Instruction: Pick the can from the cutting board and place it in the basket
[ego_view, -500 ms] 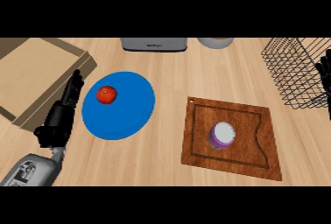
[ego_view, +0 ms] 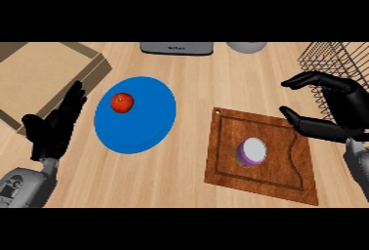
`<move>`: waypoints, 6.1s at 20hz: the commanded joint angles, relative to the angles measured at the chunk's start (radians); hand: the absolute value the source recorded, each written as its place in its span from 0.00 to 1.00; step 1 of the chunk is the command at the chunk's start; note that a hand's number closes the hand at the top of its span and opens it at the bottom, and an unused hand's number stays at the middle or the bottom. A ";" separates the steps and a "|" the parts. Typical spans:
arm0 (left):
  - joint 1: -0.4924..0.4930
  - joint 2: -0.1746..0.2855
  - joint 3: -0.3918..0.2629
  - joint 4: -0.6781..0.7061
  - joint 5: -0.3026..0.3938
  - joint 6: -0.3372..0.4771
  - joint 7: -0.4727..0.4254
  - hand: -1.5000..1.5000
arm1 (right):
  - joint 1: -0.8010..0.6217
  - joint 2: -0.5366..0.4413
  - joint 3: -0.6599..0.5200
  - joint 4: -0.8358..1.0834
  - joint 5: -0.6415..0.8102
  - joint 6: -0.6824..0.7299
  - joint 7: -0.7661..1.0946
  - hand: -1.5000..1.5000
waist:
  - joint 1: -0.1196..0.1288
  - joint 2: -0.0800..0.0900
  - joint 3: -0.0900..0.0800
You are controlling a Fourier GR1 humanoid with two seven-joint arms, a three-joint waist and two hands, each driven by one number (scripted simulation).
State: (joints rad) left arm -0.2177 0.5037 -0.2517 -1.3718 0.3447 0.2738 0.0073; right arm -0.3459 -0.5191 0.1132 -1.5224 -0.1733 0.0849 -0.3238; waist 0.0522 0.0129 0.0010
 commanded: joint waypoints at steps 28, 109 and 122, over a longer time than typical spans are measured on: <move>0.006 0.024 0.106 0.058 0.042 -0.087 0.085 0.50 | -0.544 -0.041 0.139 -0.201 0.172 0.523 1.364 0.00 | -0.067 -0.020 -0.003; -0.031 -0.207 0.393 0.028 -0.247 -0.330 0.212 0.50 | 0.184 0.380 0.205 0.132 1.086 0.126 0.380 1.00 | -0.052 -0.012 -0.001; -0.030 -0.236 0.361 -0.014 -0.279 -0.324 0.193 0.50 | -0.140 0.508 -0.235 0.349 1.121 -0.126 0.951 1.00 | 0.012 0.033 -0.002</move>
State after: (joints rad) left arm -0.2389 0.2699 0.1191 -1.3782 0.0697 -0.0478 0.1983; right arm -0.4021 -0.0324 0.0111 -1.2254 0.9285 0.0562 0.4305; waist 0.0453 0.0274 -0.0013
